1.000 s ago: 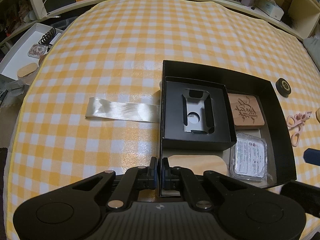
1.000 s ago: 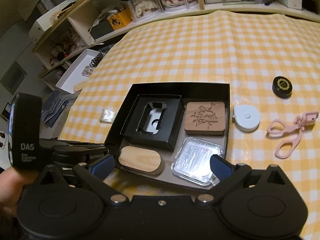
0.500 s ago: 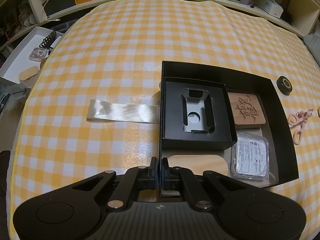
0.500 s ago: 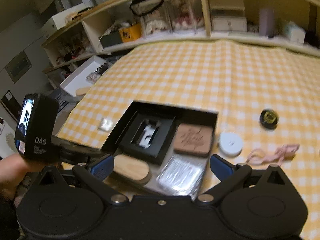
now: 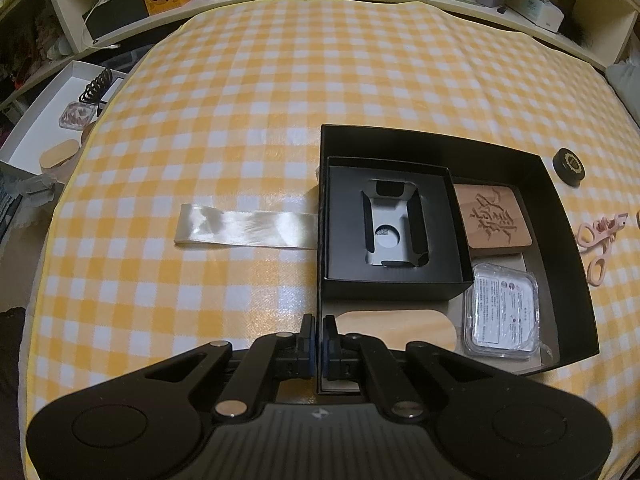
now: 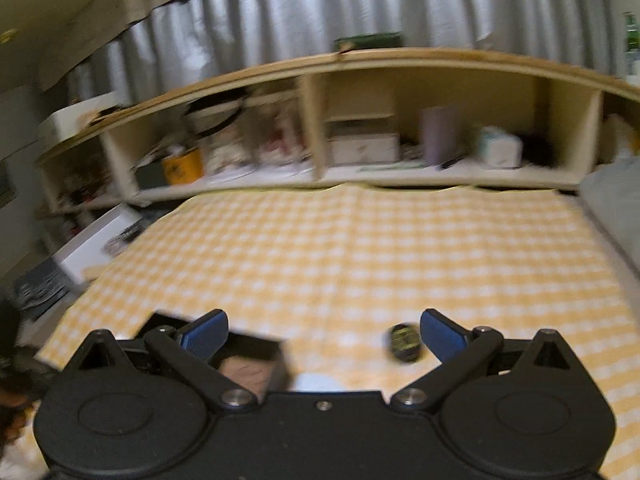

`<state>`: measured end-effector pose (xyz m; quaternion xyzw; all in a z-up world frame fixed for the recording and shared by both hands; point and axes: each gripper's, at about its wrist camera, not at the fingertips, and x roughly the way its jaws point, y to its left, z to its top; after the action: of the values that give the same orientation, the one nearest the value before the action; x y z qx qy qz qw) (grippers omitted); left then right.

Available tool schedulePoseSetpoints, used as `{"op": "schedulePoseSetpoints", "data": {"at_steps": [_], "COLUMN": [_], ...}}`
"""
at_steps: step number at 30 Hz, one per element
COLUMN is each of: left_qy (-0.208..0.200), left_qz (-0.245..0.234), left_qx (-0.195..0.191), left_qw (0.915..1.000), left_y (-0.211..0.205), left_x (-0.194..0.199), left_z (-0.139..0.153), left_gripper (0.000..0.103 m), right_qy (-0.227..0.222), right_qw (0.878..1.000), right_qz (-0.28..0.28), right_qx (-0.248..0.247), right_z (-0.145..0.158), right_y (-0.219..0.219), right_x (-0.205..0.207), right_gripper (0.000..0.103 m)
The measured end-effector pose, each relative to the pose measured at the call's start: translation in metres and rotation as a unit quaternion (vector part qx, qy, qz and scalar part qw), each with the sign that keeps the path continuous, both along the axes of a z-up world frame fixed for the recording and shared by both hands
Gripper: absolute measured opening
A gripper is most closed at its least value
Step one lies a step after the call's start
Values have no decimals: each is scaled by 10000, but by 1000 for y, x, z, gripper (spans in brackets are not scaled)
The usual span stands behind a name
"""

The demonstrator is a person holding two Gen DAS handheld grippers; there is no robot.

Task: Organize rigid objects
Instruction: 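Move the right tool to the white earbud case and grasp it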

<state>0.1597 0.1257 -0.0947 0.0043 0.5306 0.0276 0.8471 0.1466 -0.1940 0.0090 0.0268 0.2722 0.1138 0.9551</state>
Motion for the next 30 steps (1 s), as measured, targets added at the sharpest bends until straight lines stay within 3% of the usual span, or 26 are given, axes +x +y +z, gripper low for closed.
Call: {"op": "schedulePoseSetpoints", "data": {"at_steps": [5,10,16,24,30], "left_qy": [-29,-48,-50,-46,-46], "left_qz": [-30,-49,-74,-96,-95], "left_qx": [32,55,90,100,103], "left_qw": [10000,10000,9999,9999,9999], "left_y": [0,-1,-1,2,1], "left_x": [-1,-3,-2,-3,-3], "left_z": [1,3,5,7,6], "left_gripper": [3,3,3,3,3], "right_qy": [12,423,1018,1805,1879], "right_qw": [9969,9852,9736,9404,9421], "right_qz": [-780,-1662,-2026,-2778,-2683], "right_qx": [-111,-18,273,772,725], "right_z": [-10,-28,-56,-100,-116], "right_y": [-52,-102,-144,-177,-169], "right_x": [18,36,51,74,87], "right_gripper": [103,103,103,102,100]}}
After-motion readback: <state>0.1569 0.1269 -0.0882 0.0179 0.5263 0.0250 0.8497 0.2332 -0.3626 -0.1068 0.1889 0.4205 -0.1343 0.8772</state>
